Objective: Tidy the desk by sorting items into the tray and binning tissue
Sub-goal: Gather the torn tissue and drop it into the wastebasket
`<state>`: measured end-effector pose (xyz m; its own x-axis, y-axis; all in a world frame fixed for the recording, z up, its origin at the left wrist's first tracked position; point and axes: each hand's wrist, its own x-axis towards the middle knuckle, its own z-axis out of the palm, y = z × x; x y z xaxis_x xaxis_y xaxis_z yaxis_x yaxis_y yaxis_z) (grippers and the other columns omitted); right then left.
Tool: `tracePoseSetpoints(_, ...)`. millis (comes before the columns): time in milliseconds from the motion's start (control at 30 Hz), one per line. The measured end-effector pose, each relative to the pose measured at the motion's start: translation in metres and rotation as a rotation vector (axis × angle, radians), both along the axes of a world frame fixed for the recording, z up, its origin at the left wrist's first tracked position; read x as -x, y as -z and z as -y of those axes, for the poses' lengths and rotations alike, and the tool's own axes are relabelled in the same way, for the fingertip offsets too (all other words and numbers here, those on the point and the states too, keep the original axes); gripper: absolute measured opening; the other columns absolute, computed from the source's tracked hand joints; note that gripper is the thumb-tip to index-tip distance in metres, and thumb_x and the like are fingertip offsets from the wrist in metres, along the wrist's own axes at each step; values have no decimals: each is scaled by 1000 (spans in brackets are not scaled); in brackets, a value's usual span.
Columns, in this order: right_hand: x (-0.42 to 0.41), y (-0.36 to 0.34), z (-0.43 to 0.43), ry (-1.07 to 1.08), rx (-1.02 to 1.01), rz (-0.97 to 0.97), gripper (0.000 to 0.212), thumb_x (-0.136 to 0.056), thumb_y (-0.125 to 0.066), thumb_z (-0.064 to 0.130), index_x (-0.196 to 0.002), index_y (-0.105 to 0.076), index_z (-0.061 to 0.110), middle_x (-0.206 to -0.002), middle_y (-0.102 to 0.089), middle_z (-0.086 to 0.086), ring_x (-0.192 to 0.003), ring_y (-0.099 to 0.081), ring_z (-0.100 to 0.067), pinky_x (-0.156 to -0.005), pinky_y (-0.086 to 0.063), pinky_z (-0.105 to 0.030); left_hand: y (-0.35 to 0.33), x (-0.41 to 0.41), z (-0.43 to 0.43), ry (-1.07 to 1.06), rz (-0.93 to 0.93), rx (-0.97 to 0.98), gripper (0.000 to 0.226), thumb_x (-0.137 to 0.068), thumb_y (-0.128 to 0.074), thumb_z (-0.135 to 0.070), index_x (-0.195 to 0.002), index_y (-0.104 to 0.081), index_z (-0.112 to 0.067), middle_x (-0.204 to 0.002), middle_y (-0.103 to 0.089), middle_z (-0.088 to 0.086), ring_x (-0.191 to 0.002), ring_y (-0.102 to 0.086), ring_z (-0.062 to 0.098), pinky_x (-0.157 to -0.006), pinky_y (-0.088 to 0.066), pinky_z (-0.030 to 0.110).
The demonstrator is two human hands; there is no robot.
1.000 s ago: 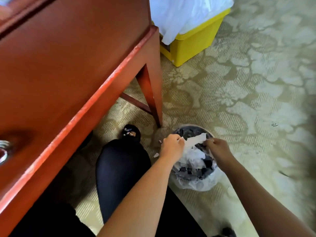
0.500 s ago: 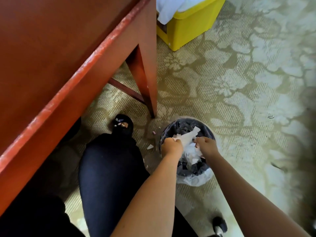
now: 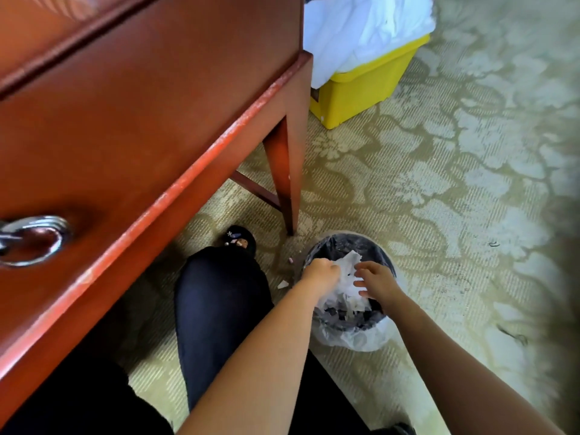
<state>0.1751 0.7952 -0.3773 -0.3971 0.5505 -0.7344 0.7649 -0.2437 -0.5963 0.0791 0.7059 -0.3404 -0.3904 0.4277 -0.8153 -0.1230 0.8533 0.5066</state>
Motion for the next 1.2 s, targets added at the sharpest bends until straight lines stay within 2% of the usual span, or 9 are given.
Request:
tracePoseSetpoints(67,3,-16,2,-23,1,-30,24,-97,-43,15,-111,-60,5,-101,-61,-12,-89,-60,-25,-81,-49,-40,-14,-2,4,66,-28,-30,24,-98,-35,-18,-76,-44,-15,-71,-39,0,-60,-35,12,-57,-27,29)
tracePoseSetpoints(167,13,-47,6,-49,44,-116,19,-98,-45,16,-104,-60,5,-88,-61,-7,-74,-59,-20,-66,-46,-31,-42,-6,19,179,-67,-126,18,-100,-38,-20,-91,-52,-14,-70,-40,-8,-61,-36,2,-59,-32,15)
tracePoseSetpoints(300,28,-93,17,-207,-31,-194,20,-98,-42,13,-90,-60,11,-86,-62,-7,-65,-56,-14,-56,-42,-24,-92,2,45,271,-112,-188,38,-99,-39,-21,-119,-54,7,-65,-38,-4,-58,-36,10,-54,-28,23)
tracePoseSetpoints(467,48,-162,34,-444,-169,-300,19,-96,-42,9,-97,-61,13,-91,-64,-6,-75,-61,-14,-61,-48,-22,-164,17,91,375,-323,-213,33,-97,-41,-31,-117,-60,-13,-117,-62,8,-108,-55,23,-88,-42,29)
tracePoseSetpoints(600,66,-221,59,-682,-320,-380,18,-93,-45,3,-99,-59,13,-89,-63,-6,-71,-58,-13,-60,-44,-22,-226,29,132,503,-462,-155,32,-99,-36,-34,-104,-57,-11,-116,-58,12,-115,-52,29,-100,-38,38)
tracePoseSetpoints(700,79,-267,81,-920,-501,-429,21,-89,-51,10,-89,-59,28,-88,-66,2,-77,-65,-15,-66,-45,-24,-272,33,168,556,-557,-131,37,-99,-35,-37,-122,-56,-16,-123,-55,2,-116,-49,20,-107,-36,35)
tracePoseSetpoints(867,88,-355,142,-1184,-778,-508,19,-89,-53,17,-102,-66,21,-91,-69,5,-86,-64,-12,-76,-48,-23,-341,32,237,459,-560,-150,35,-99,-37,-35,-129,-52,-24,-124,-58,-1,-114,-58,14,-104,-40,28)
tracePoseSetpoints(1000,103,-404,202,-1314,-855,-641,11,-91,-55,21,-95,-63,27,-85,-65,9,-75,-56,-4,-73,-48,-27,-388,27,301,337,-611,-142,35,-99,-39,-30,-132,-50,-23,-121,-57,-7,-111,-58,7,-86,-40,16)
tracePoseSetpoints(1200,140,-436,293,-1458,-936,-765,9,-89,-58,26,-93,-62,33,-84,-64,10,-79,-55,-7,-77,-52,-33,-429,19,396,147,-722,-55,34,-99,-39,-36,-130,-49,-26,-122,-58,-7,-107,-58,6,-86,-41,15)
